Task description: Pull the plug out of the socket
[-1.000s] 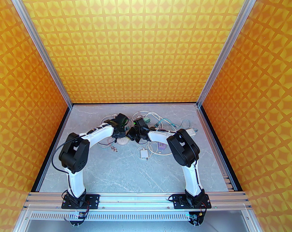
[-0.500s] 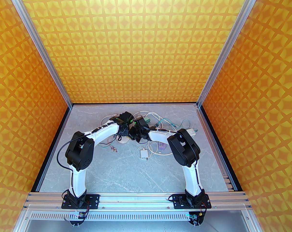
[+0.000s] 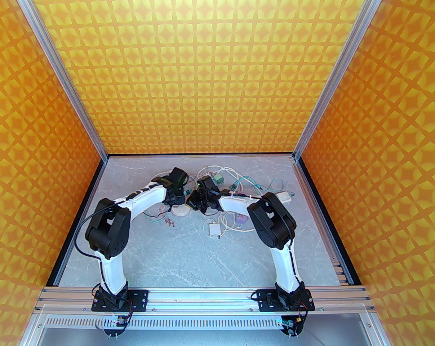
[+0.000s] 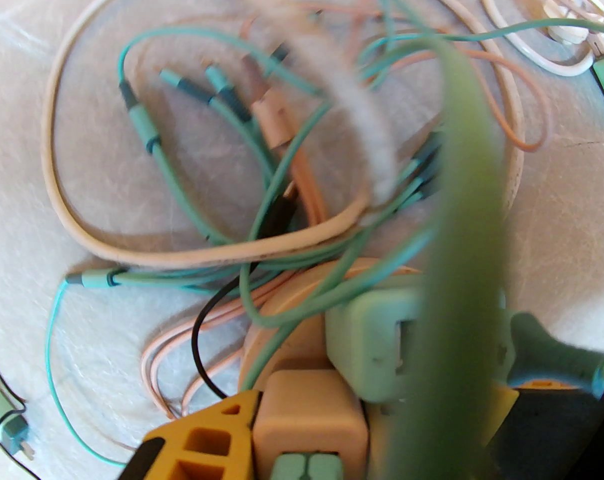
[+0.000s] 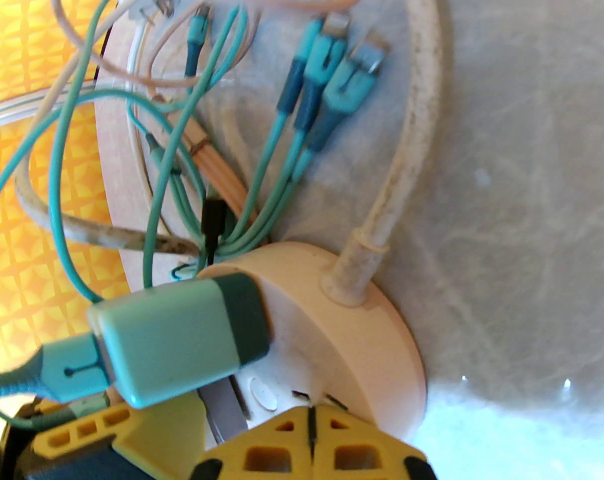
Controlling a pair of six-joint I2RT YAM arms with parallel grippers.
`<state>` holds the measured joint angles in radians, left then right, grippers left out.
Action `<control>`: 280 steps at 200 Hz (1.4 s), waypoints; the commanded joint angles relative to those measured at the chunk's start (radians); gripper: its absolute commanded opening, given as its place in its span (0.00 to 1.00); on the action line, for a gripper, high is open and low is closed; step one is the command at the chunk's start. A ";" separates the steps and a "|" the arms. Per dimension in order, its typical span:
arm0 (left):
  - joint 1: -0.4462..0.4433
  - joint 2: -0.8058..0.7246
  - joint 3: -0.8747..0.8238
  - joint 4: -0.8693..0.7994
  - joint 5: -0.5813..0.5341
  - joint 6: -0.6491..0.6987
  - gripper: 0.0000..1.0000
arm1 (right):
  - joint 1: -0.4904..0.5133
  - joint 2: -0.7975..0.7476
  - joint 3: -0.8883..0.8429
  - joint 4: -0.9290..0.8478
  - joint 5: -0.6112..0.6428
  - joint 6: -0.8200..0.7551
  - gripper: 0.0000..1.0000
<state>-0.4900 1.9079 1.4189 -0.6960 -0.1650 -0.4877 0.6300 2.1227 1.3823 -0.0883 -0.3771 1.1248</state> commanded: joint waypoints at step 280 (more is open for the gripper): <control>-0.063 0.026 0.038 -0.024 -0.044 -0.072 0.00 | -0.044 -0.228 -0.269 0.136 -0.019 -0.180 0.29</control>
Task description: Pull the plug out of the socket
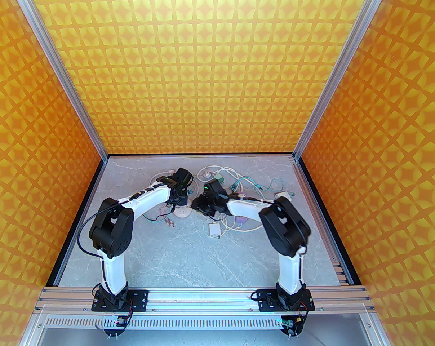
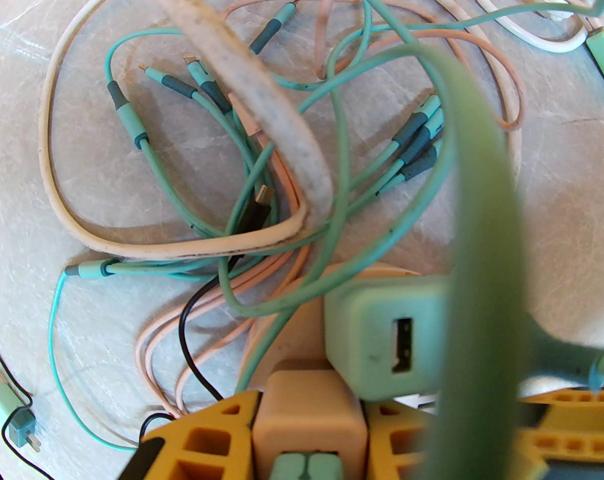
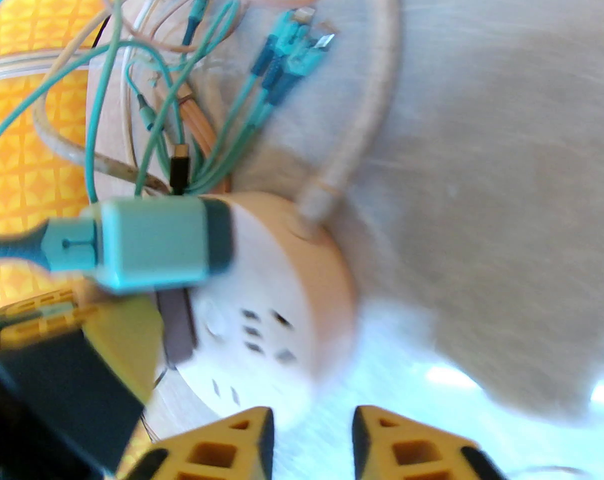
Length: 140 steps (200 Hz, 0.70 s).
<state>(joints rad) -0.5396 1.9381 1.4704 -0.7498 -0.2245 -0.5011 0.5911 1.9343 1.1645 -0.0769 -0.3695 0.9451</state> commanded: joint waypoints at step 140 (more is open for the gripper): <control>-0.044 0.036 0.014 0.015 0.018 -0.153 0.00 | 0.108 0.100 -0.200 0.675 0.027 0.523 0.00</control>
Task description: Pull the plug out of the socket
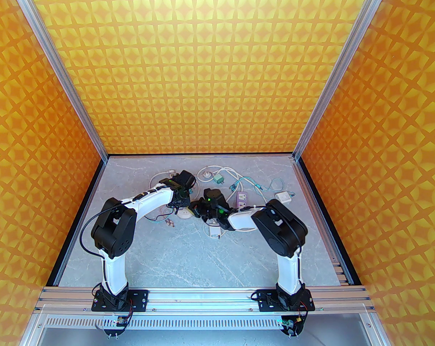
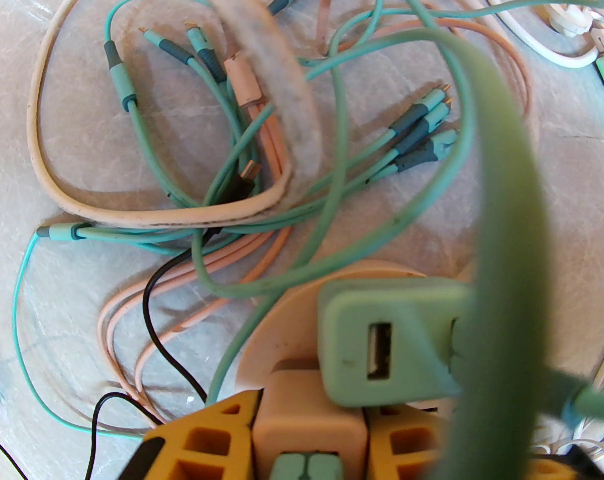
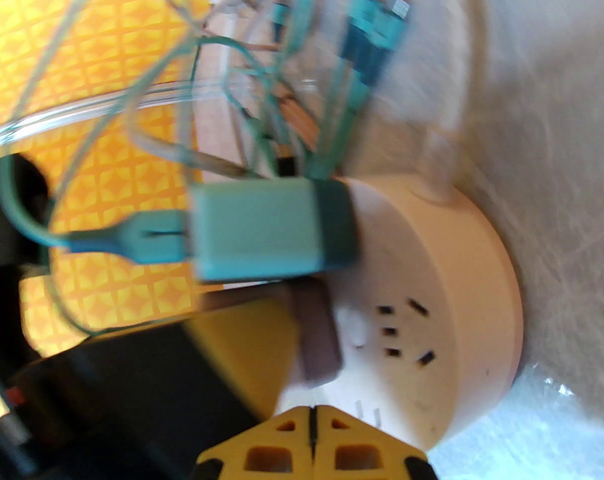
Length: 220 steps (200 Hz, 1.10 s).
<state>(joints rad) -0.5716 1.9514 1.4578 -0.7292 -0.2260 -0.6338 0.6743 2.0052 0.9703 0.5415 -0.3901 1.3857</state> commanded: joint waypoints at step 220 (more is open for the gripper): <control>-0.071 0.116 0.146 -0.135 -0.164 0.049 0.00 | 0.053 0.141 0.122 -0.529 0.174 -0.015 0.00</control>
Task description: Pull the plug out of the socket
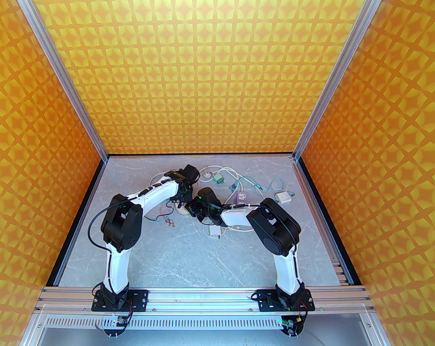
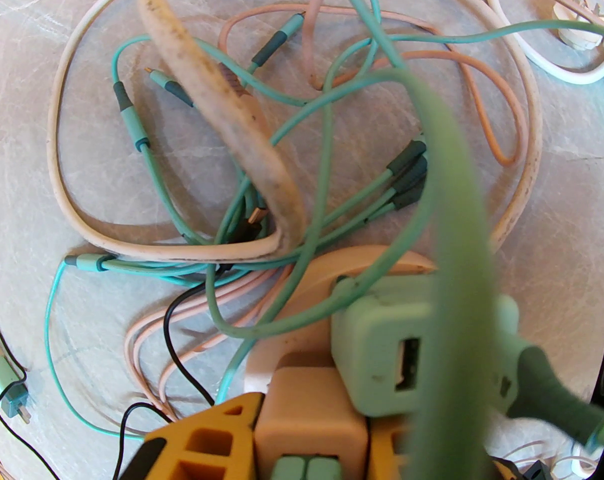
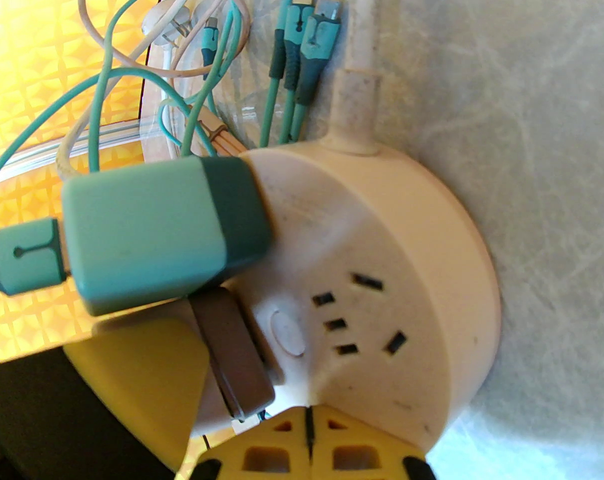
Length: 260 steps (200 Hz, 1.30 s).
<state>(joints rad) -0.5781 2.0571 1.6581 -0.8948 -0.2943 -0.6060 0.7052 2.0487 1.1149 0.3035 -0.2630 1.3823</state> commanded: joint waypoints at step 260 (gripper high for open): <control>0.010 -0.530 -0.314 0.208 0.073 0.012 0.78 | 0.005 -0.325 0.101 -0.567 0.243 -0.611 0.57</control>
<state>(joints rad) -0.5953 1.6581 1.4742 -0.7628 -0.2680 -0.5880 0.7113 1.7828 1.1728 -0.1600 -0.1150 0.9646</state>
